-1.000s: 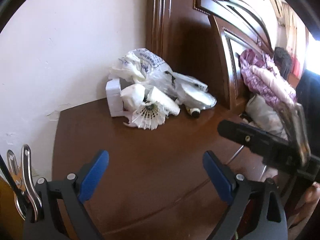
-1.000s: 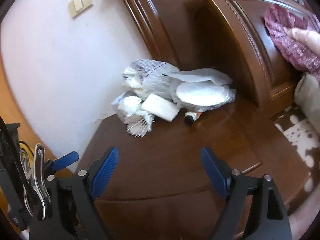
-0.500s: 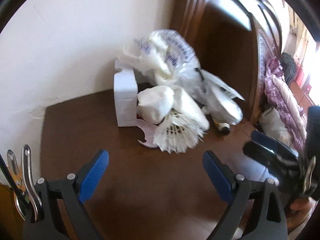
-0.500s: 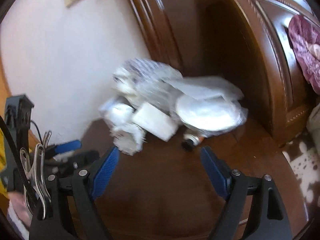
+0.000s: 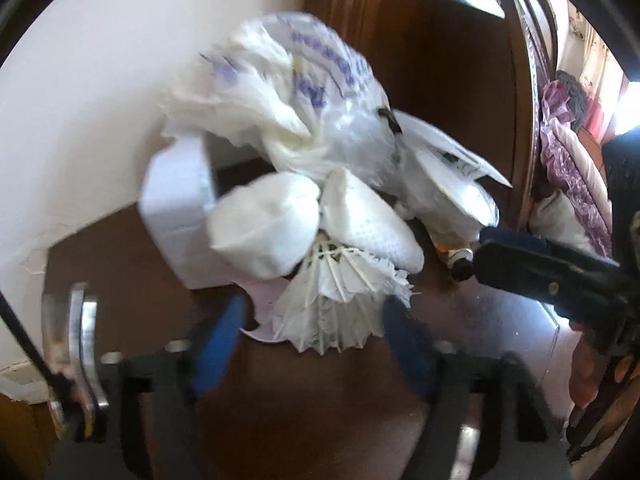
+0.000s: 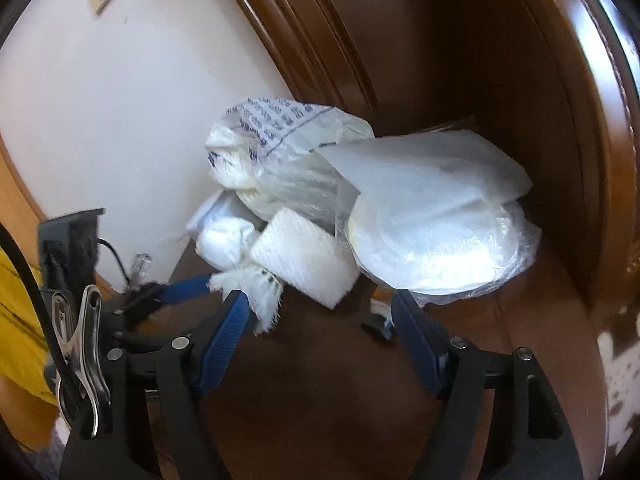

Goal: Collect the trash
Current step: 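Close the left gripper on the white shuttlecock while the right gripper grasps a clear plastic bag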

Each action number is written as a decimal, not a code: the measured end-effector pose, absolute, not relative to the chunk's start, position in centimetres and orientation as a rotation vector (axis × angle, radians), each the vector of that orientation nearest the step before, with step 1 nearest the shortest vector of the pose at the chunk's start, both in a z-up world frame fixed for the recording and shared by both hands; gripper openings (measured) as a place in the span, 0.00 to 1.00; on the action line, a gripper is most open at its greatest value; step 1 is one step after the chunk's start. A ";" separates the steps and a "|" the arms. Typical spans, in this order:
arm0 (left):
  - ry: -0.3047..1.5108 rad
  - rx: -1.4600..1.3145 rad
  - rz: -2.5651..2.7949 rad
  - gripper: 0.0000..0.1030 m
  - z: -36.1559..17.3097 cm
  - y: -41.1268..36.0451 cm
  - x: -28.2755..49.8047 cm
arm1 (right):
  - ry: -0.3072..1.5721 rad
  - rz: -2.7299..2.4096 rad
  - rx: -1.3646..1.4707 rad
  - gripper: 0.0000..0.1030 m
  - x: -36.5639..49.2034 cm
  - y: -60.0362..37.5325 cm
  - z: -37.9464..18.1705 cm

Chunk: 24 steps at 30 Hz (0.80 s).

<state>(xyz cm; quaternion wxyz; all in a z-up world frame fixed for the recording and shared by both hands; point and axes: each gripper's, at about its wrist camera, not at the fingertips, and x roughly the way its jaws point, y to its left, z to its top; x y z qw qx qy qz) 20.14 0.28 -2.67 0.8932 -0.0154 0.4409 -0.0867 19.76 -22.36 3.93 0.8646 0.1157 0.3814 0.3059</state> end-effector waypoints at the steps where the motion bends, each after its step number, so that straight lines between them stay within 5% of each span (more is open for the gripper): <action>1: 0.928 -0.036 -0.180 0.41 -2.9 0.2 20.3 | 0.805 0.639 0.222 0.74 20.0 -22.2 4.1; 11: 0.899 -0.094 -0.203 0.11 -3.1 1.6 19.5 | 0.738 0.401 0.040 0.64 19.8 -23.6 5.9; 20: 0.890 -0.098 -0.234 0.10 -3.4 2.8 18.9 | 0.736 0.357 0.119 0.64 22.0 -25.2 5.1; 24: 0.880 -0.101 -0.238 0.10 -3.3 2.7 19.1 | 0.765 0.498 0.401 0.64 23.1 -27.3 5.2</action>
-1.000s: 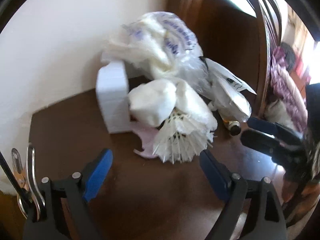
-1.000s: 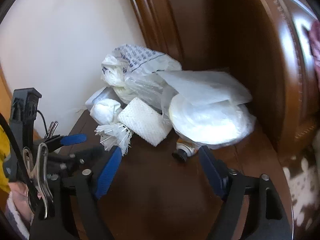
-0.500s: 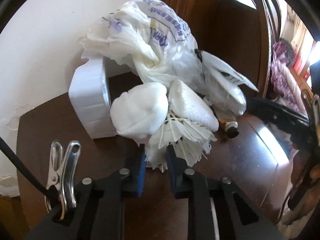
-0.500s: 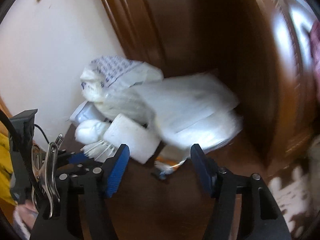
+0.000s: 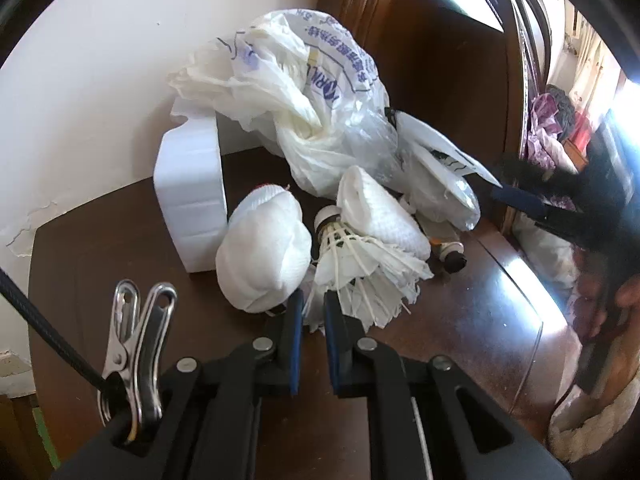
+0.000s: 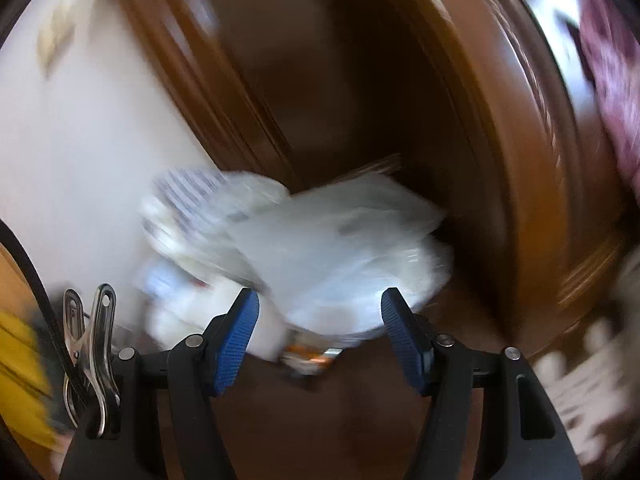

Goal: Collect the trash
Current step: 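Close the left gripper on the white shuttlecock while the right gripper grasps a clear plastic bag, then lift the shuttlecock with the left gripper while the right gripper lifts the plastic bag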

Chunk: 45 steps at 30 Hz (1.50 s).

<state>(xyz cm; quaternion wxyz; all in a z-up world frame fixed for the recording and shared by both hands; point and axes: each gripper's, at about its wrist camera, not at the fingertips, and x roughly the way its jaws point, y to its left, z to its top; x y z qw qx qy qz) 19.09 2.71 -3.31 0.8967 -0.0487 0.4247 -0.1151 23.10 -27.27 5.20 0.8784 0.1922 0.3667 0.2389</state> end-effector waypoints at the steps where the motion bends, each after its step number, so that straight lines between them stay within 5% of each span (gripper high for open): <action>1: 0.875 -0.102 -0.240 0.10 -3.1 2.7 19.0 | 0.758 0.528 0.474 0.64 23.2 -28.0 5.3; 4: 0.868 -0.111 -0.251 0.06 -2.9 2.9 18.6 | 0.765 0.610 0.719 0.64 24.0 -29.6 4.7; 9: 0.831 -0.126 -0.281 0.02 -2.1 3.5 17.7 | 0.838 0.564 0.895 0.49 26.0 -30.0 1.2; 13: 0.791 -0.166 -0.319 0.02 -1.0 4.1 16.8 | 0.783 0.609 1.013 0.03 26.9 -30.3 -0.2; 14: 0.784 -0.171 -0.323 0.02 -0.8 4.2 16.6 | 0.763 0.608 1.021 0.02 26.8 -30.1 -0.2; 30: 0.599 -0.384 -0.410 0.01 3.3 8.1 10.7 | 0.439 0.640 0.705 0.01 17.9 -28.1 6.4; 45: 0.581 -0.159 -0.294 0.01 3.7 3.8 7.8 | 0.413 0.595 0.549 0.01 11.9 -29.2 7.9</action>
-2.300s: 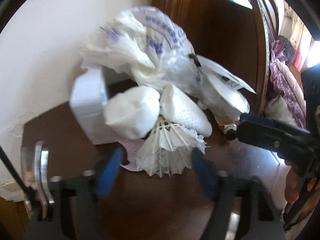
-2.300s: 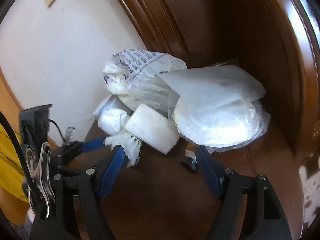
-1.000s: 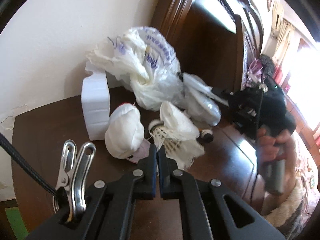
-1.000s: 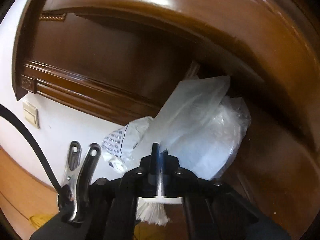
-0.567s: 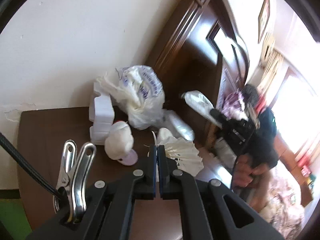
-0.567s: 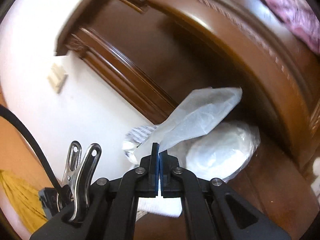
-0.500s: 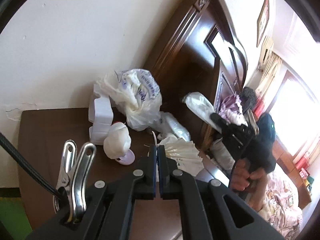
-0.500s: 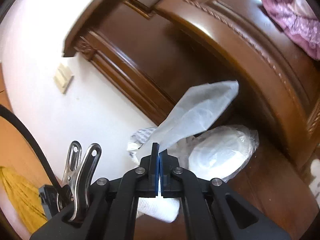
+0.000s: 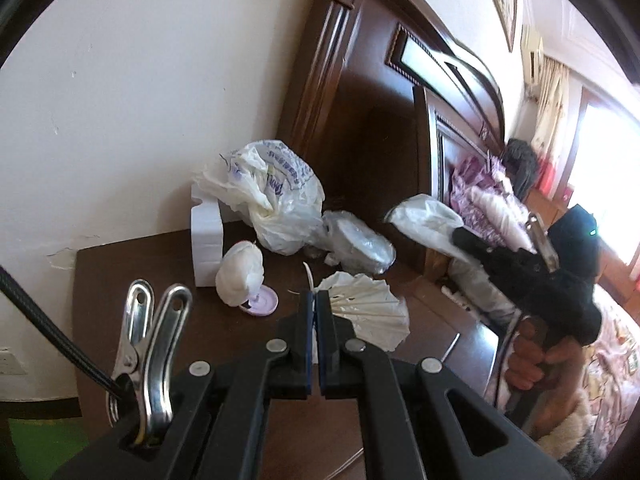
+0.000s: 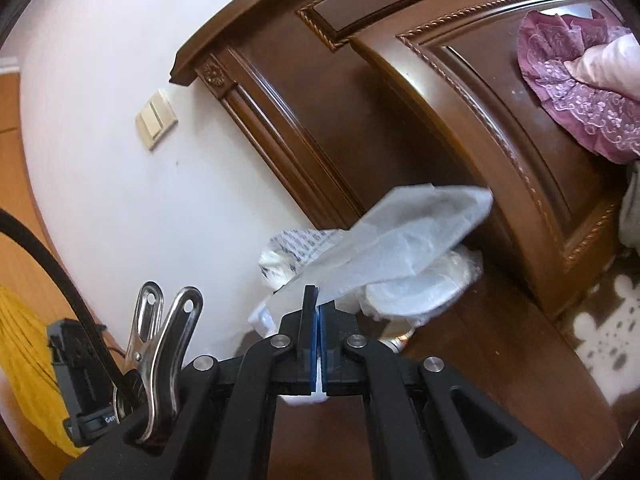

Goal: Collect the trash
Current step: 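Lift the shuttlecock with the left gripper while the right gripper lifts the plastic bag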

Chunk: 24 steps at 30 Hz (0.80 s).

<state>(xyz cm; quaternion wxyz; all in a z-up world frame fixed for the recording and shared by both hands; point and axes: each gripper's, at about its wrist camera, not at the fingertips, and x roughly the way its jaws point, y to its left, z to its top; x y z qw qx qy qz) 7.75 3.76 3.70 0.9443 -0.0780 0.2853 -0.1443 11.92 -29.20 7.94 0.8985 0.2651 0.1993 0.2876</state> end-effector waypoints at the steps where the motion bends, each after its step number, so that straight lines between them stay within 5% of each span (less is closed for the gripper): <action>1: 0.583 -0.148 -0.291 0.01 3.6 3.5 7.7 | 0.413 0.594 0.541 0.01 11.6 -29.2 8.0; 24: 0.544 -0.054 -0.278 0.01 4.1 -2.9 3.7 | 0.378 0.629 0.418 0.01 4.1 -33.8 9.0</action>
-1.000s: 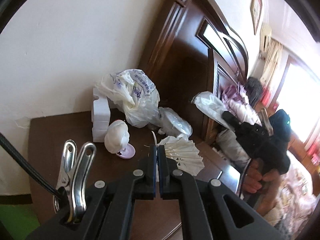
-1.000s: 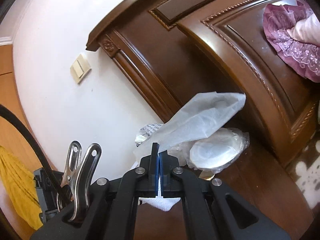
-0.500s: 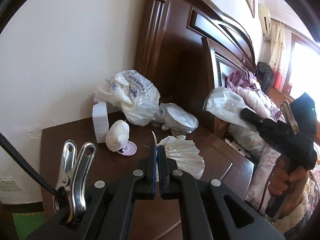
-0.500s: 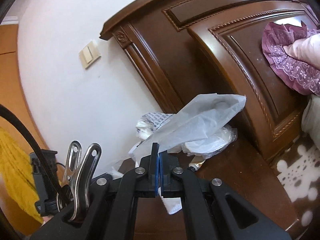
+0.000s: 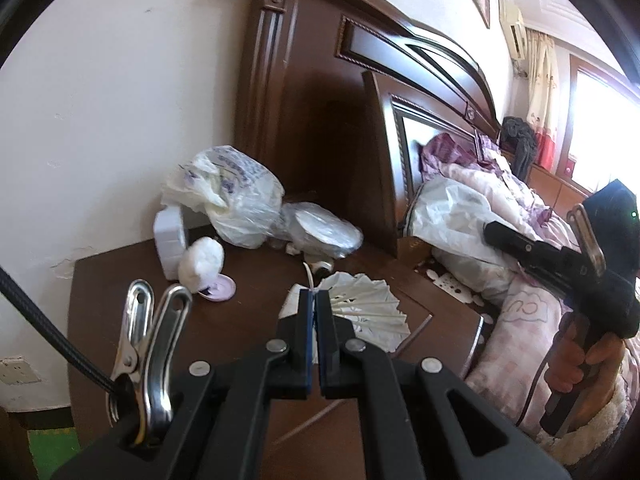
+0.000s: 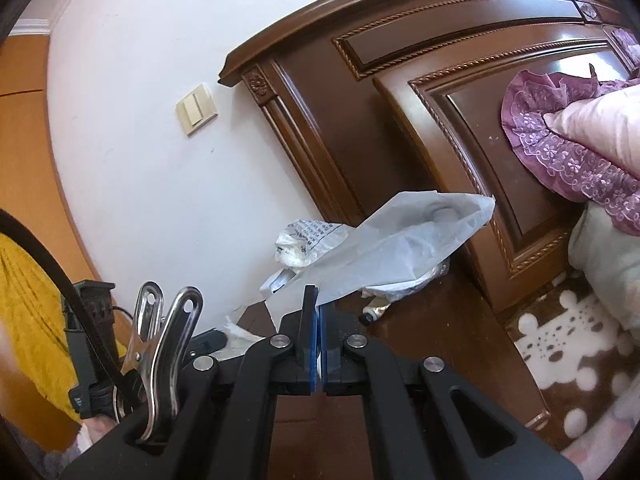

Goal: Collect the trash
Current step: 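Lift the shuttlecock with the left gripper while the right gripper lifts the plastic bag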

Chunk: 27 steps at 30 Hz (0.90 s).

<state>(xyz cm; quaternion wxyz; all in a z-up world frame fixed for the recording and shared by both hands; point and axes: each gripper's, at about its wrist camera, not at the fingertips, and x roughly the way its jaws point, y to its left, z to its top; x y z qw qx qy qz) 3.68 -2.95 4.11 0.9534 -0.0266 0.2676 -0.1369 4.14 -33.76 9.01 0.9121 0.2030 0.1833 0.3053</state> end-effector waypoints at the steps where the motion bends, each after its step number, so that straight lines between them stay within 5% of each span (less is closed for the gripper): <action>1: 0.543 -0.052 -0.284 0.01 4.1 -3.3 3.6 | 0.379 0.626 0.407 0.01 3.7 -34.0 9.0; 27: 0.562 -0.029 -0.431 0.01 3.9 -9.8 0.1 | 0.383 0.683 0.270 0.01 -7.2 -38.7 6.5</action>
